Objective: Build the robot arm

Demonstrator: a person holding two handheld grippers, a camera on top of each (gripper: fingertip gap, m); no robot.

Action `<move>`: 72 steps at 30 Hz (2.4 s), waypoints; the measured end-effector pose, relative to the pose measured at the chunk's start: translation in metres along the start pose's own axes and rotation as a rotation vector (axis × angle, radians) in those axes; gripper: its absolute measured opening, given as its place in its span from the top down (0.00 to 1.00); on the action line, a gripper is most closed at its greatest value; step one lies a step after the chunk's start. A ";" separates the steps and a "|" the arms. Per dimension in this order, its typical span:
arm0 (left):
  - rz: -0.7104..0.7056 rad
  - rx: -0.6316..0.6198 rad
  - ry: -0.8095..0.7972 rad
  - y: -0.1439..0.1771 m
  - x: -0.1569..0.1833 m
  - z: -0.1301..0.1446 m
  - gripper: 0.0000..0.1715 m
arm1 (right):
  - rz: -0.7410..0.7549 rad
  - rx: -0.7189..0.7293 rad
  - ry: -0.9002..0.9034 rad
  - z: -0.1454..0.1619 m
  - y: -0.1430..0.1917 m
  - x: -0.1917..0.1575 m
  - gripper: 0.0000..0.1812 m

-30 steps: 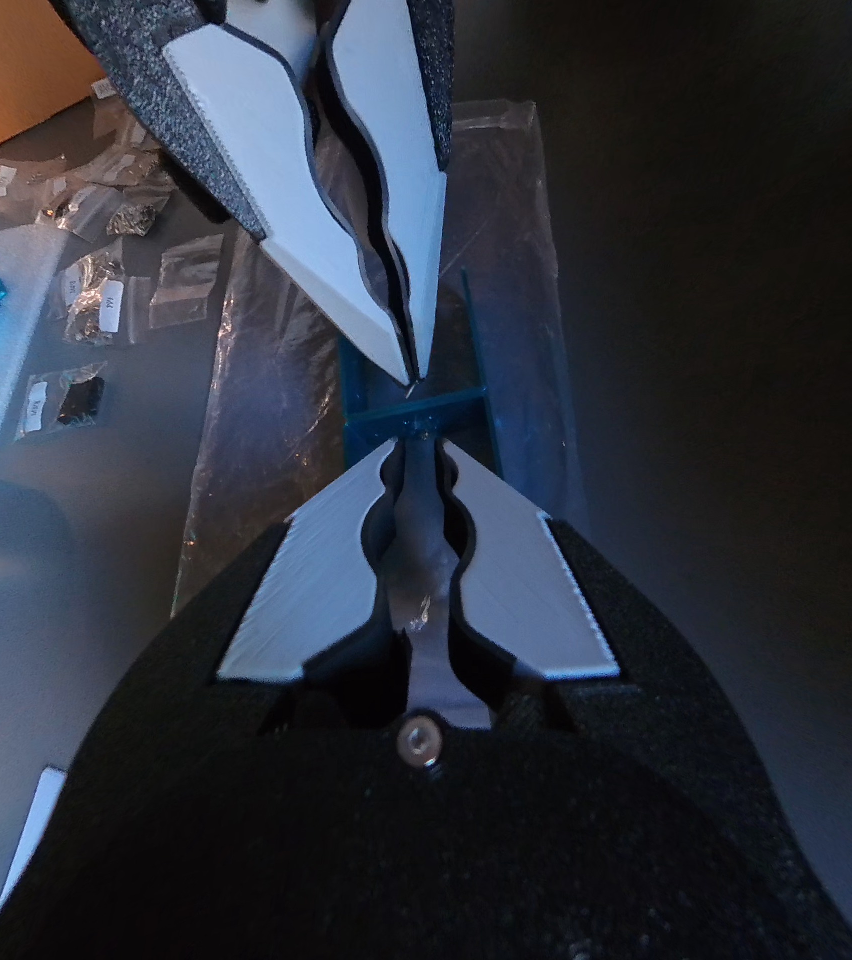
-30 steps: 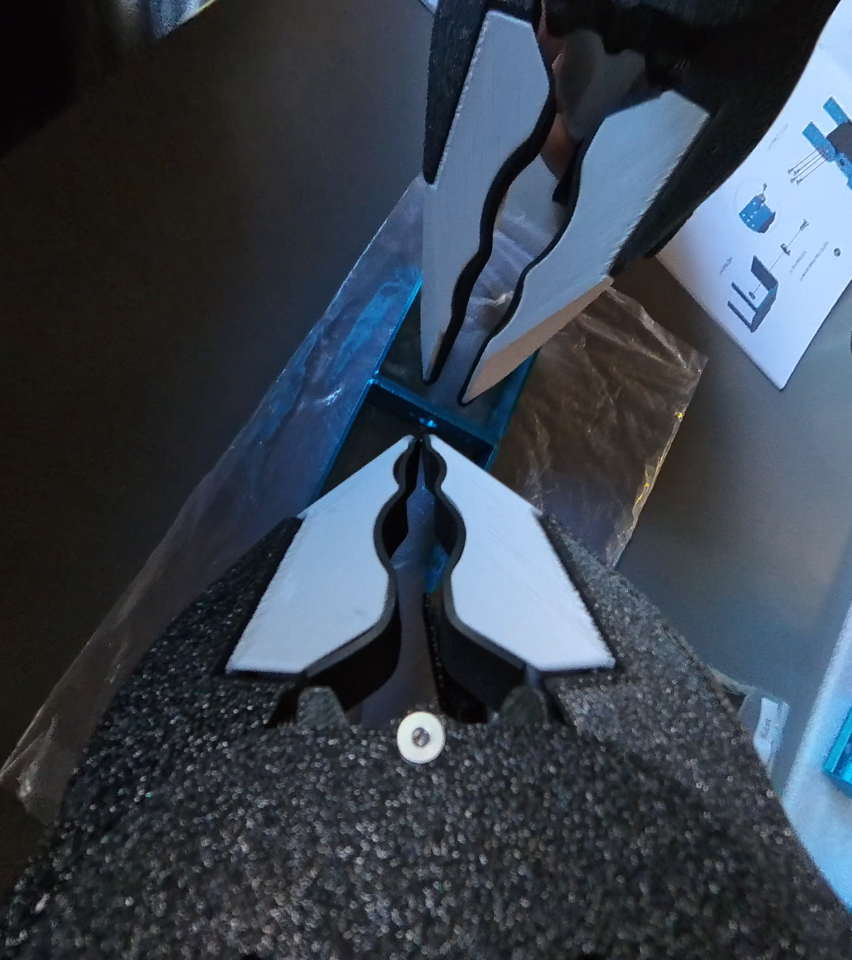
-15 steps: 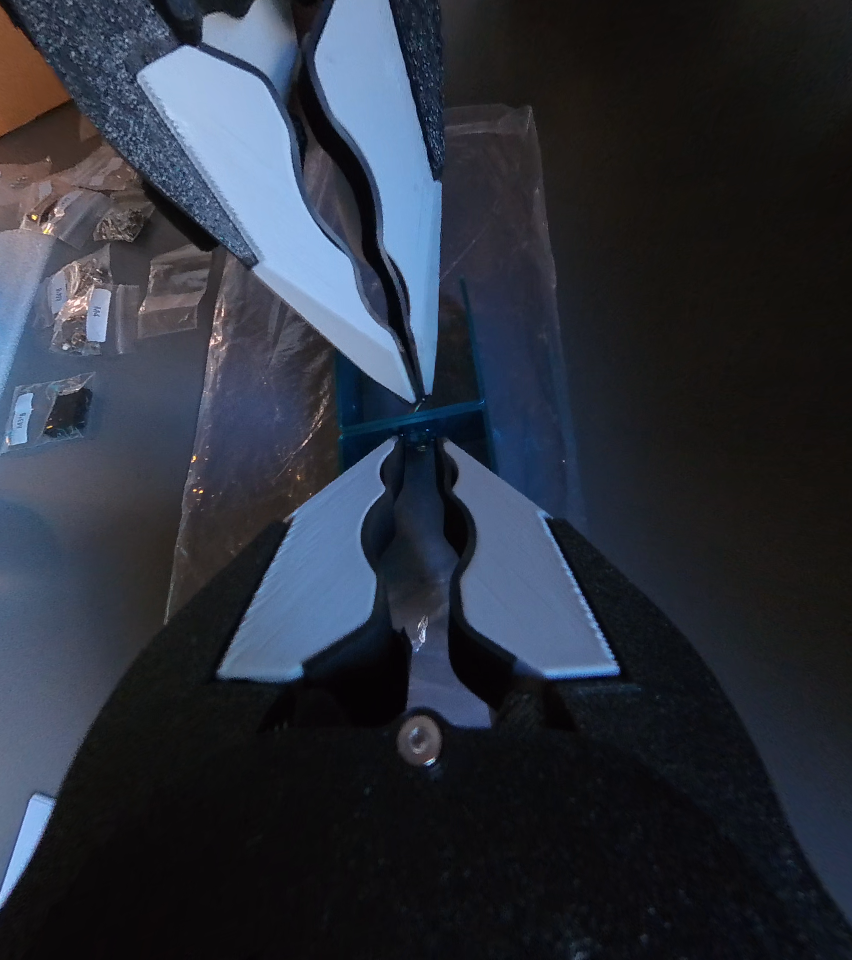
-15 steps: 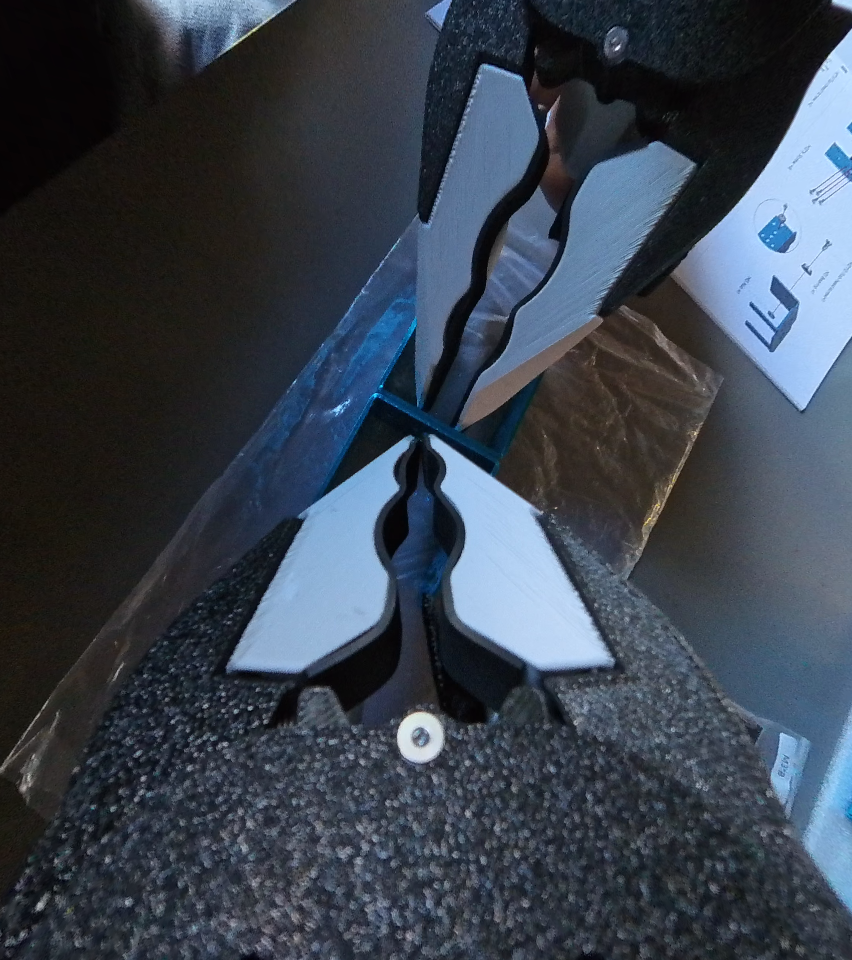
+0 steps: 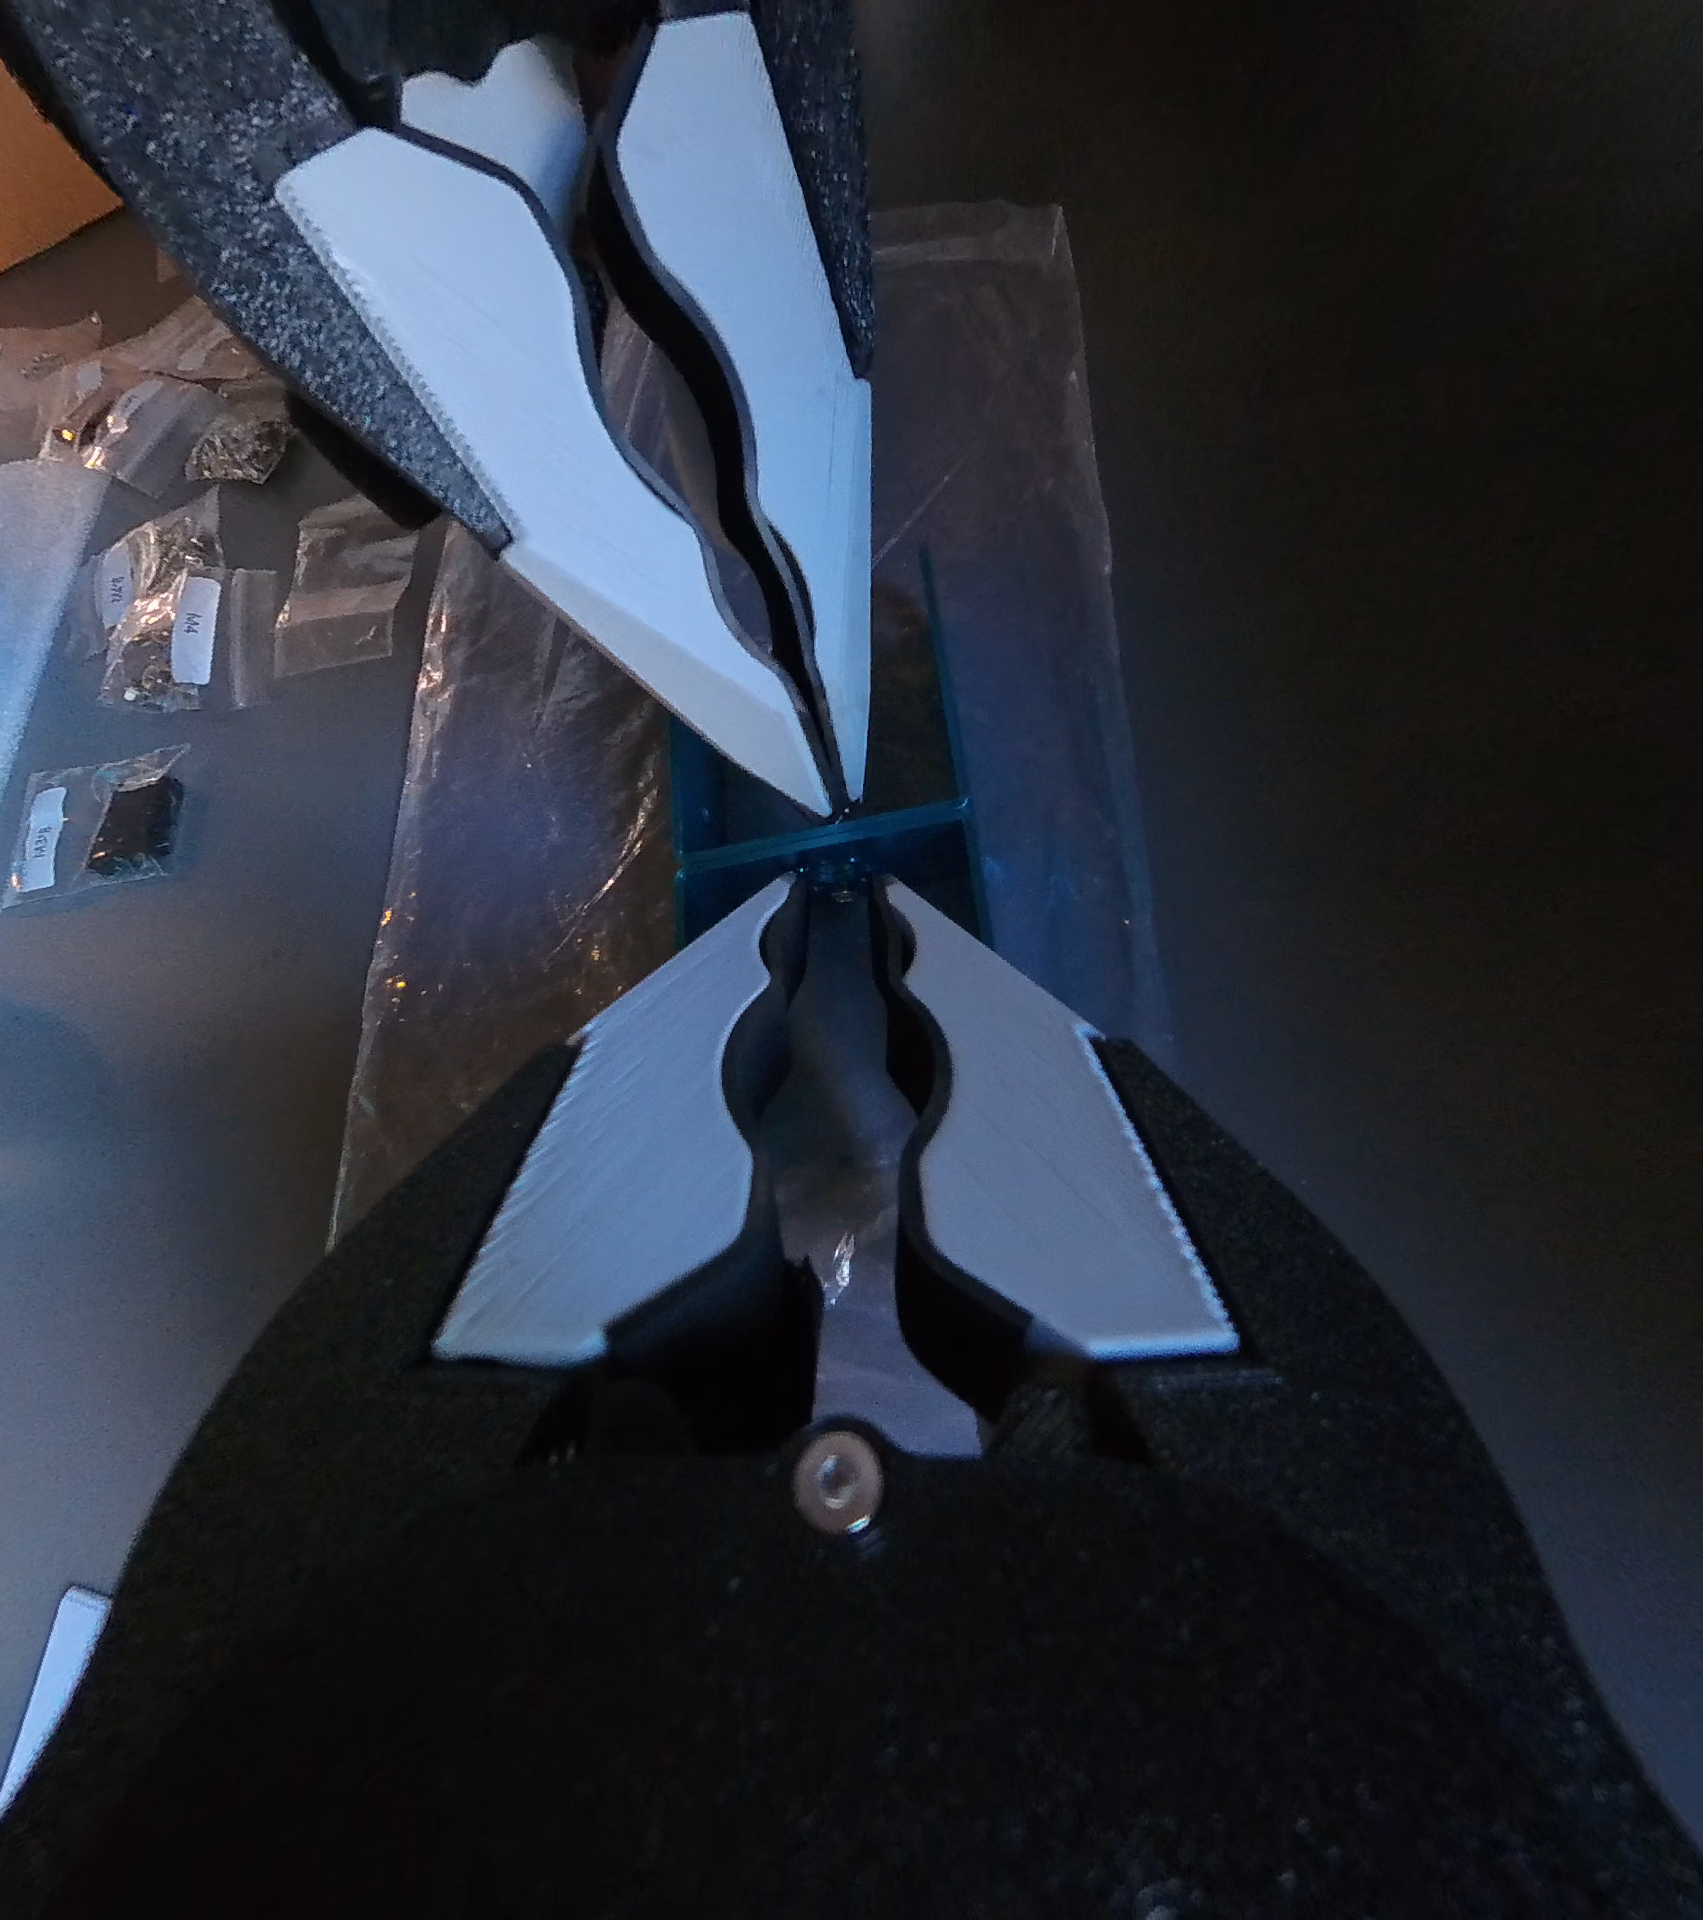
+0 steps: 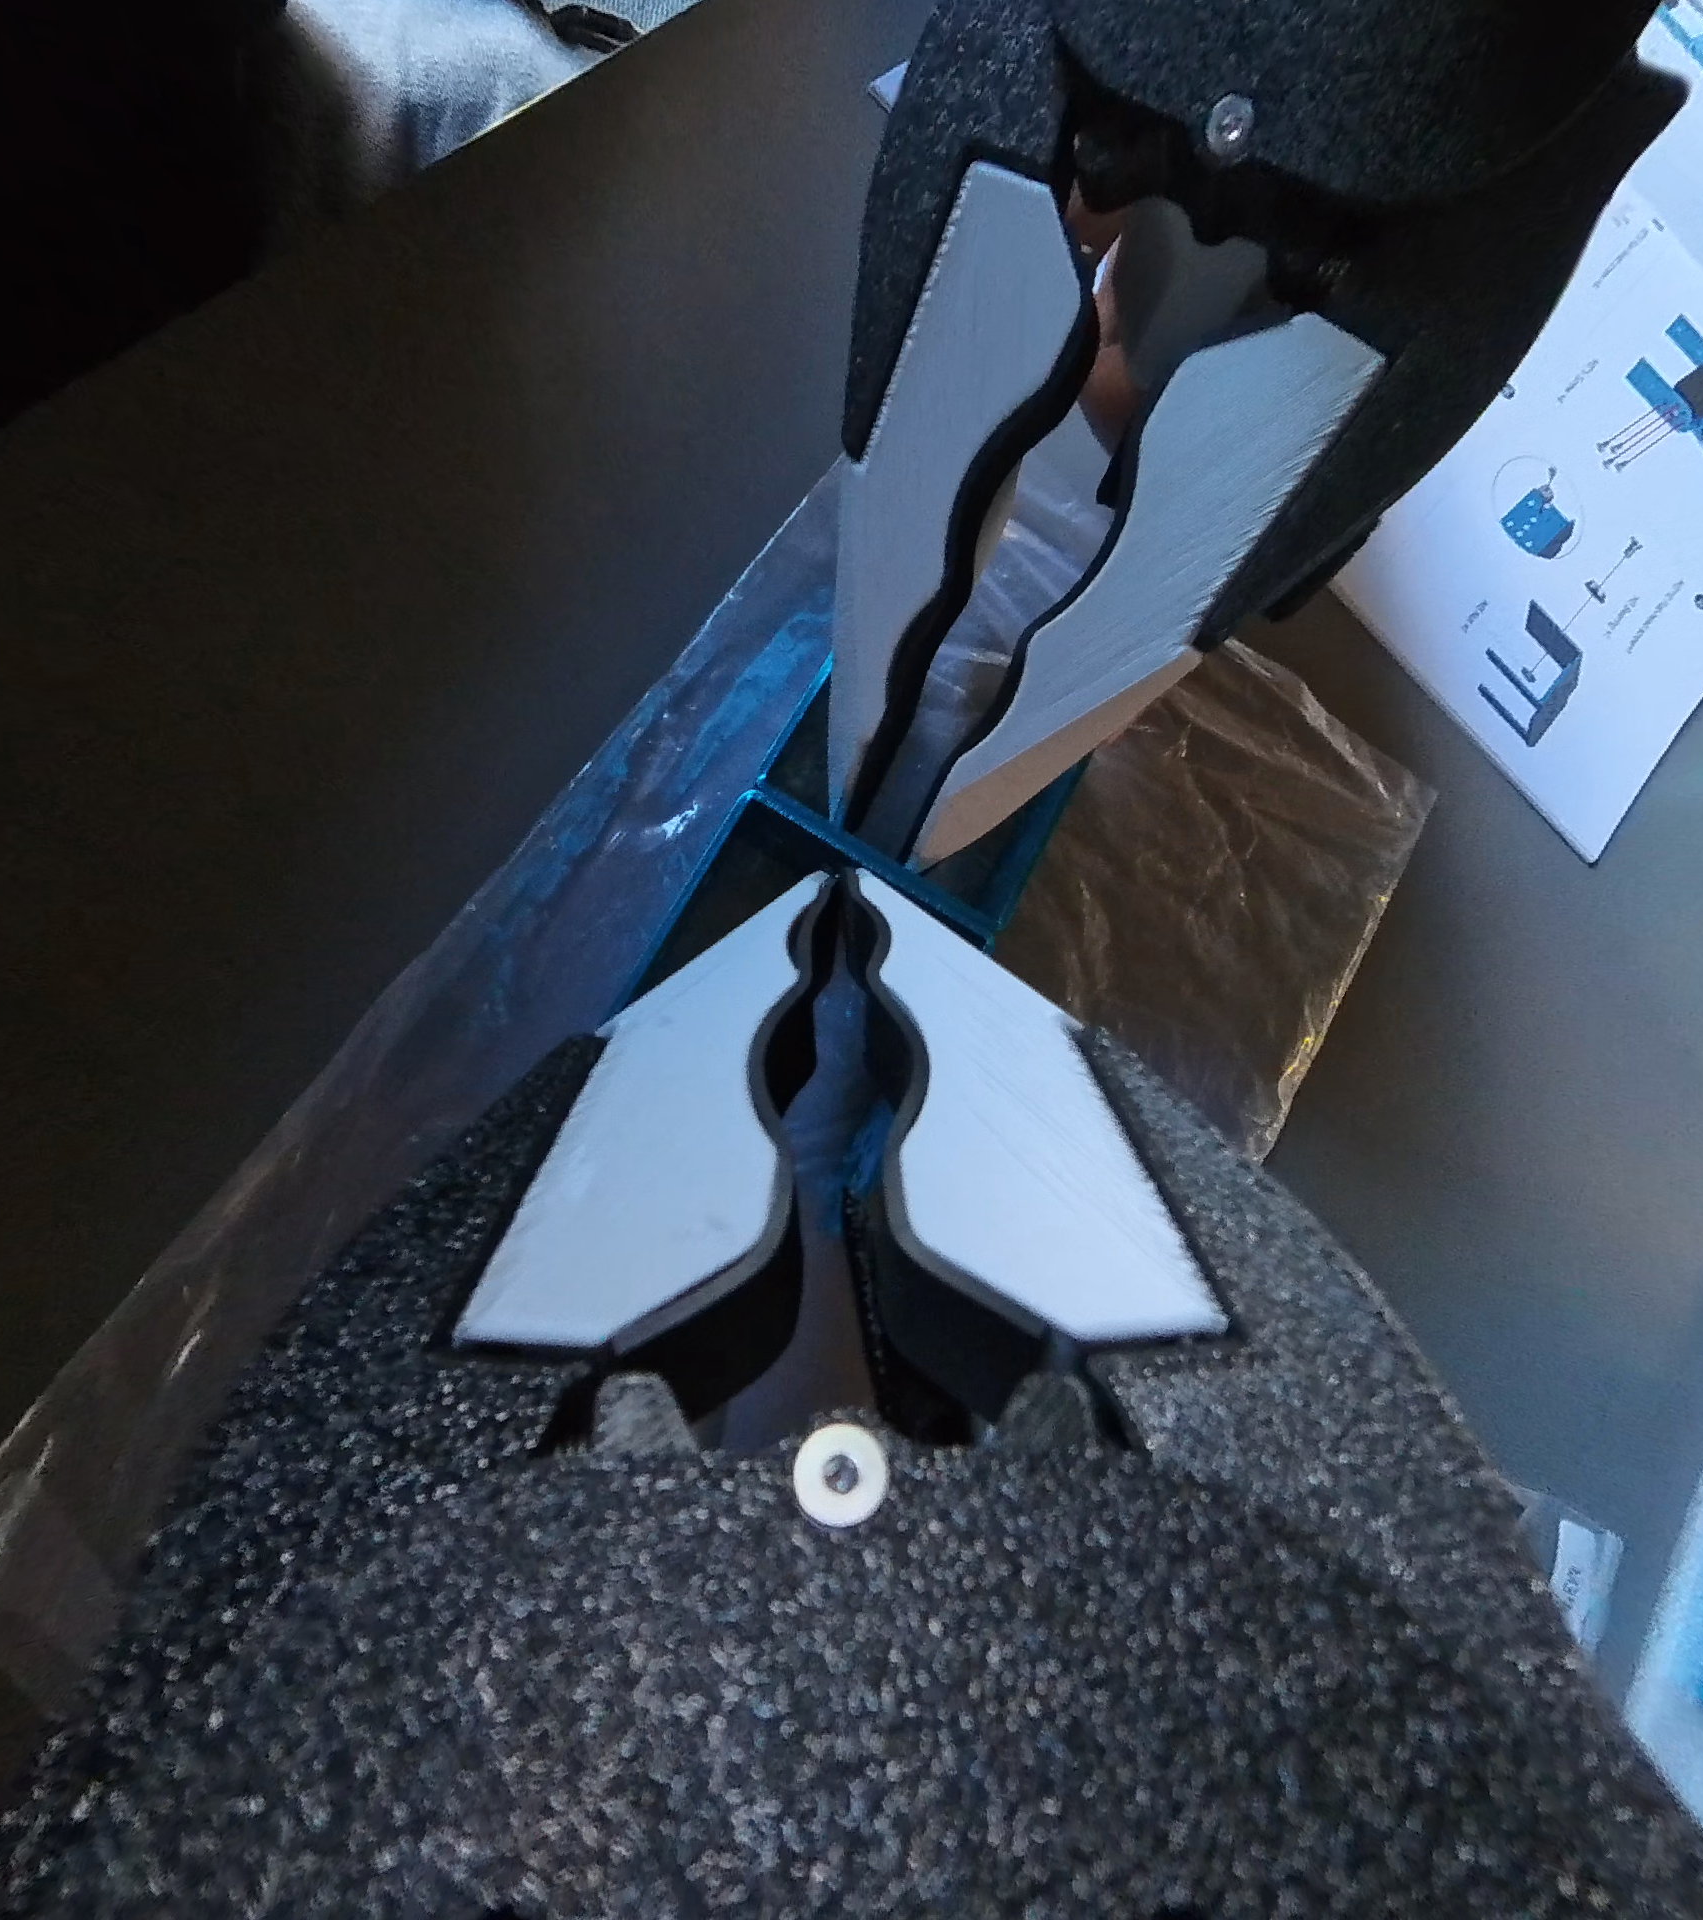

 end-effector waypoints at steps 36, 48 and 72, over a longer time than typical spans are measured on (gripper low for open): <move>-0.092 0.022 0.022 0.022 -0.013 0.006 0.94 | 0.075 -0.075 -0.224 0.007 -0.014 0.007 0.96; -0.088 0.016 0.019 0.020 -0.011 0.007 0.93 | 0.039 -0.069 -0.237 0.006 -0.002 0.003 1.00; -0.097 0.009 0.025 0.021 -0.013 0.010 0.93 | 0.158 -0.138 -0.283 -0.004 -0.021 0.007 0.98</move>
Point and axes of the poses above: each gripper's, where its closed fingertips meet, y back along the fingers, z out of its underside, x = y × z across the jaws, the point moved 10 cm from there along y, back along the fingers, and after that the axes turned 7 degrees about -z, right-handed, at the moved point
